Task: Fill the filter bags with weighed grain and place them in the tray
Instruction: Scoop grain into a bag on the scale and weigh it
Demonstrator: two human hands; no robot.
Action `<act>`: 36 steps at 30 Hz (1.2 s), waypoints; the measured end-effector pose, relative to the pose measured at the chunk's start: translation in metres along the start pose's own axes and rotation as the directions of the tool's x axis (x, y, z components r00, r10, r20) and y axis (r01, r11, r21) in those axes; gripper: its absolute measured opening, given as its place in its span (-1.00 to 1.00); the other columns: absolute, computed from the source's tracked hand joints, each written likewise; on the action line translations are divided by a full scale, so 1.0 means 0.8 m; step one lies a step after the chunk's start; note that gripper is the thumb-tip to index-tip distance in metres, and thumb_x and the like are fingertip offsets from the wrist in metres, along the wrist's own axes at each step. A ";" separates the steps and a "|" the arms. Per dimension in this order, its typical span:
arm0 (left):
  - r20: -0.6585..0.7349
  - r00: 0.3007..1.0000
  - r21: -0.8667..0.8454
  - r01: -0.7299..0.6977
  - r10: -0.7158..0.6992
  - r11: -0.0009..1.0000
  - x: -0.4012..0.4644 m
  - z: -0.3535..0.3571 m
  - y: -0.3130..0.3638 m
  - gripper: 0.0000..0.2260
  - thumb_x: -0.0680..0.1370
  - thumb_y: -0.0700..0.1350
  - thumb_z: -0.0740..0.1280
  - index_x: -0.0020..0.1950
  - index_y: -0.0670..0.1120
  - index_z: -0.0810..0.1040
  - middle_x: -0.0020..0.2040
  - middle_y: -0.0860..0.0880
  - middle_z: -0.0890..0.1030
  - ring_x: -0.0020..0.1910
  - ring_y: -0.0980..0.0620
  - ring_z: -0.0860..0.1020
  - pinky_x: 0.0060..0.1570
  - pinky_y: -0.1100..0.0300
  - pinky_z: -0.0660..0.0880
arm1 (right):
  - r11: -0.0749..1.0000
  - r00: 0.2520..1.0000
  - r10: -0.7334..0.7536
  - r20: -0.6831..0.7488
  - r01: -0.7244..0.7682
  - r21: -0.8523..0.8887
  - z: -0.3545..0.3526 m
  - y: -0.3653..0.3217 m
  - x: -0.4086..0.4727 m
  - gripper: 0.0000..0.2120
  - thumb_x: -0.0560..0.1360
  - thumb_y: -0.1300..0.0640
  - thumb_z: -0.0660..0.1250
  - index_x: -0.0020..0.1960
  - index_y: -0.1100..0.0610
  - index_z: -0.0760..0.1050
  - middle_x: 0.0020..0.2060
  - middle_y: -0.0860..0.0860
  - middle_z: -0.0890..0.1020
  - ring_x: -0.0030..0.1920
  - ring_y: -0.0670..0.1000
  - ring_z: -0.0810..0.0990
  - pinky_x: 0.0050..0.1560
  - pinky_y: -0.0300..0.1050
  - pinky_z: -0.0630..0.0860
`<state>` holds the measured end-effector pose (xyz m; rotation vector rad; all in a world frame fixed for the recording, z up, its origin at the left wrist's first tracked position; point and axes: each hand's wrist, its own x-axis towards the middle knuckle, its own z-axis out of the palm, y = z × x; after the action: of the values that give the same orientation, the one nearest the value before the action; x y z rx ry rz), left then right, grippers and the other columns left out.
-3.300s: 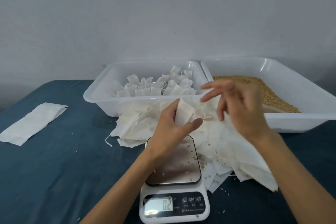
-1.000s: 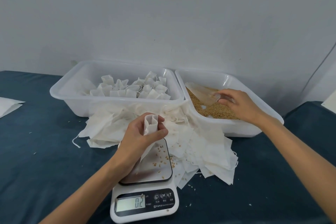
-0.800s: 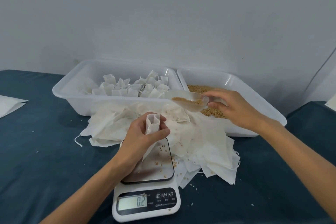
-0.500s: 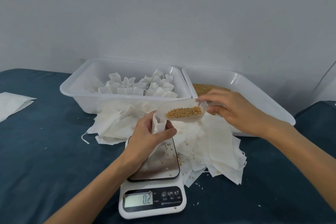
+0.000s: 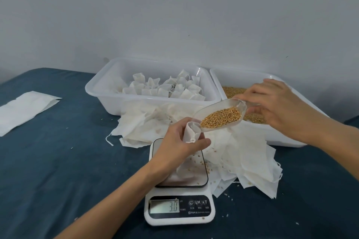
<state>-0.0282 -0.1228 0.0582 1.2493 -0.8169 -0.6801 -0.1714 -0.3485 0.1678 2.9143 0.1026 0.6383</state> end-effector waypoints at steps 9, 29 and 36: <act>0.023 1.000 0.021 -0.008 0.008 1.000 0.001 0.000 -0.004 -0.75 0.52 -0.29 0.52 0.17 -0.14 0.61 -0.14 -0.05 0.63 -0.18 0.10 0.60 -0.09 0.23 0.56 | 0.983 0.999 -0.028 -0.024 0.023 -0.181 -0.001 -0.003 0.002 -0.48 0.41 0.39 0.52 0.33 0.08 0.59 0.01 -0.02 0.59 0.03 0.07 0.60 0.44 0.26 0.27; -0.066 0.997 0.178 -0.020 0.032 0.984 0.002 0.002 -0.009 -0.58 0.45 -0.16 0.59 0.21 0.18 0.58 0.12 0.10 0.68 -0.01 0.17 0.65 -0.05 0.31 0.57 | 0.970 0.999 -0.047 -0.018 0.041 -0.240 -0.005 -0.011 -0.004 -0.44 0.35 0.40 0.57 0.30 0.08 0.61 -0.02 -0.01 0.61 -0.01 0.11 0.61 0.42 0.28 0.31; -0.051 0.996 0.200 -0.063 0.075 0.978 0.004 0.002 -0.013 -0.53 0.39 -0.07 0.55 0.25 0.19 0.56 0.17 0.11 0.67 0.12 0.09 0.64 0.10 0.12 0.63 | 0.967 0.998 -0.059 -0.024 0.052 -0.250 -0.008 -0.013 -0.002 -0.38 0.30 0.47 0.56 0.30 0.09 0.61 -0.02 0.00 0.60 -0.01 0.13 0.61 0.42 0.27 0.30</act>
<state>-0.0279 -0.1280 0.0487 1.4069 -0.8926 -0.5129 -0.1757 -0.3377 0.1714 2.6507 0.0994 0.6373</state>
